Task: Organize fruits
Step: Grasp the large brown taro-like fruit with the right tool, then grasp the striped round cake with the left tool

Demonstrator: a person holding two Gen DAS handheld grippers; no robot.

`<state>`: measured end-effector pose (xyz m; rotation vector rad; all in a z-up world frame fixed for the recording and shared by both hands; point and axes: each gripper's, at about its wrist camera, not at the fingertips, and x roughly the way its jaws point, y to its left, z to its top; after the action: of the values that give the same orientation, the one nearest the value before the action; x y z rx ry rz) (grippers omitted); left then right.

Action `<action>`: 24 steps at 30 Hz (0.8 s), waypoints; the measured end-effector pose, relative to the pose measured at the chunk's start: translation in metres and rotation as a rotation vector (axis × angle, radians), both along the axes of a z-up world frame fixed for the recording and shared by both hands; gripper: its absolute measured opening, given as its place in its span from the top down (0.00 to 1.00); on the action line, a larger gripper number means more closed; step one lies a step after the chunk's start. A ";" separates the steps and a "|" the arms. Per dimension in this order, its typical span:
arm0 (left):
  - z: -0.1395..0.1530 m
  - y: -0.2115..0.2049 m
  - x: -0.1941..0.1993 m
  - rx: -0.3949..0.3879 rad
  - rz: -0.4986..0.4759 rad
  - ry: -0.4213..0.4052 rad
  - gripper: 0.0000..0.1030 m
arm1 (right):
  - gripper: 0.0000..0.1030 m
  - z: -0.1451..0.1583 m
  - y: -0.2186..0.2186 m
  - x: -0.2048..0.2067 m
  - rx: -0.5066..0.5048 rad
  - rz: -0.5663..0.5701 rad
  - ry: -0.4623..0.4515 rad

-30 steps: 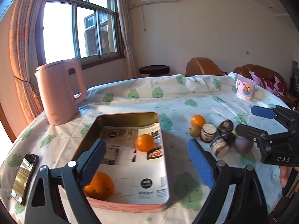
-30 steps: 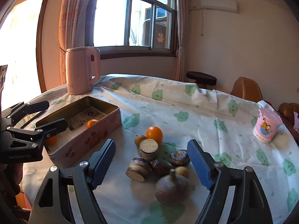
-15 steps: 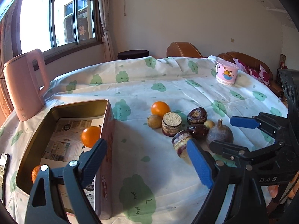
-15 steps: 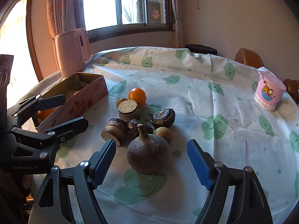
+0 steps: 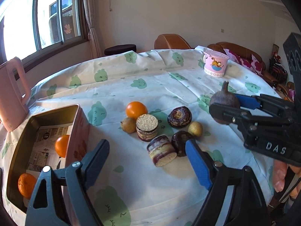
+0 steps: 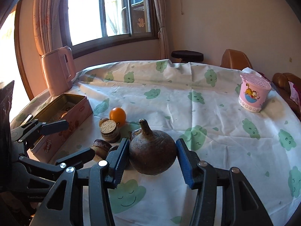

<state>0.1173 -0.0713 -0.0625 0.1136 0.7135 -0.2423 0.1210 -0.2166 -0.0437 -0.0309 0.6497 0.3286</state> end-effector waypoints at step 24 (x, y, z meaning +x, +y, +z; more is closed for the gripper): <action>-0.018 -0.005 0.021 0.045 0.020 0.110 0.47 | 0.49 -0.008 0.011 0.008 -0.002 -0.013 -0.030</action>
<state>0.1378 -0.0758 -0.0809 0.1370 0.8290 -0.2147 0.1288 -0.2061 -0.0516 -0.0333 0.6199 0.3144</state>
